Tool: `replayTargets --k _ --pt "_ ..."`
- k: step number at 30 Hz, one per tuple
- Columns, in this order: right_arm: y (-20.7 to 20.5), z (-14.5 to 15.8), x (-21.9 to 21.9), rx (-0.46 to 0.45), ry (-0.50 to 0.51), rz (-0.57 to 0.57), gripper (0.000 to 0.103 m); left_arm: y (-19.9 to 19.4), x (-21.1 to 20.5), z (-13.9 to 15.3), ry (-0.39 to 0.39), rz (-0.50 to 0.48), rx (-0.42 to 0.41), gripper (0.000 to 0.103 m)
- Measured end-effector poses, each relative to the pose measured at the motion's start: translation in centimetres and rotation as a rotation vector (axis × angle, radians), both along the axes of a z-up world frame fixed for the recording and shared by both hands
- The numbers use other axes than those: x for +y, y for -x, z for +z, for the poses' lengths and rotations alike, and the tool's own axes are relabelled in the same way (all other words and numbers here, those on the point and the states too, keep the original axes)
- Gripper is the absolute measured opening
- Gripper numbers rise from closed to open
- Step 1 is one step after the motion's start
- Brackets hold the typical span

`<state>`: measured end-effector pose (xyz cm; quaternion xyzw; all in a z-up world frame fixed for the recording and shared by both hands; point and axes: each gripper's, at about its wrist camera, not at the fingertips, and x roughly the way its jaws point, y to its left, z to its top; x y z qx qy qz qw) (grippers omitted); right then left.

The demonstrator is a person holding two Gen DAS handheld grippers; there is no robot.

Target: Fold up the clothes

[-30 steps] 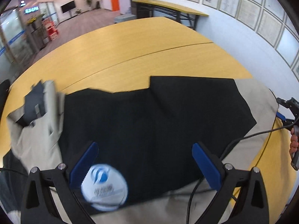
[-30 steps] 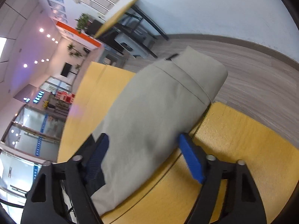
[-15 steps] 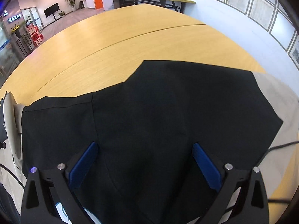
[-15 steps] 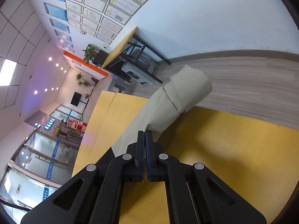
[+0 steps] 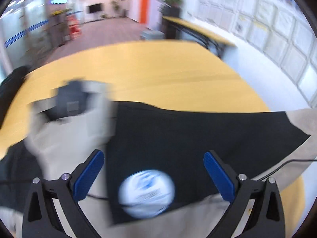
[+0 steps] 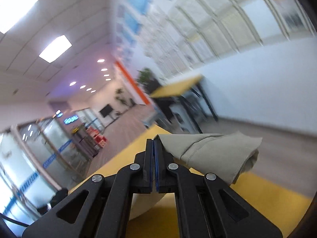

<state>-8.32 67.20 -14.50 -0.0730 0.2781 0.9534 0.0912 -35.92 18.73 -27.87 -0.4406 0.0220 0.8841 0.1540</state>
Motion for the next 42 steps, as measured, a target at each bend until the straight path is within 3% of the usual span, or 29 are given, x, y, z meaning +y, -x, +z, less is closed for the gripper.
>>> replayTargets --k 4,9,11,16,22,26,29,32,36,41,42 --pt "1.6 5.6 -8.8 0.083 -0.200 0.186 0.001 -1.8 -9.8 3.7 -0.008 0.154 0.031 0.103" --pt "4.8 7.3 -21.7 0.100 -0.338 0.422 0.001 -8.1 -22.4 8.3 -0.006 0.311 0.069 0.103" --pt "6.3 6.2 -27.4 0.074 -0.388 0.500 0.001 -10.9 -26.9 9.4 -0.007 0.358 0.089 0.103" --pt "9.6 0.0 -41.1 -0.027 -0.510 0.676 0.001 -16.4 -37.5 10.8 0.009 0.404 0.099 0.103" --pt "11.1 -9.1 -55.9 -0.147 -0.645 0.865 0.001 -19.9 -45.0 7.6 -0.028 0.389 0.058 0.103" --pt "10.8 -18.0 -62.2 -0.287 -0.789 0.950 0.001 -21.0 -47.1 4.0 -0.033 0.358 0.013 0.103" --pt "10.8 -21.4 -63.3 -0.354 -0.853 0.973 0.001 -21.3 -47.0 2.4 -0.036 0.317 0.003 0.103" --pt "11.2 -21.1 -63.0 -0.354 -0.857 0.978 0.001 -21.0 -46.0 2.0 -0.065 0.279 0.012 0.103" --pt "11.9 -20.1 -64.8 -0.393 -0.807 1.107 0.001 -19.3 -43.6 2.9 -0.079 0.227 0.053 0.103" --pt "10.8 -22.0 -65.8 -0.458 -0.808 1.179 0.002 -14.9 -39.6 3.3 -0.072 0.155 0.077 0.103" --pt "11.2 -22.5 -65.3 -0.491 -0.794 1.179 0.009 -13.7 -38.6 2.9 -0.074 0.140 0.069 0.103"
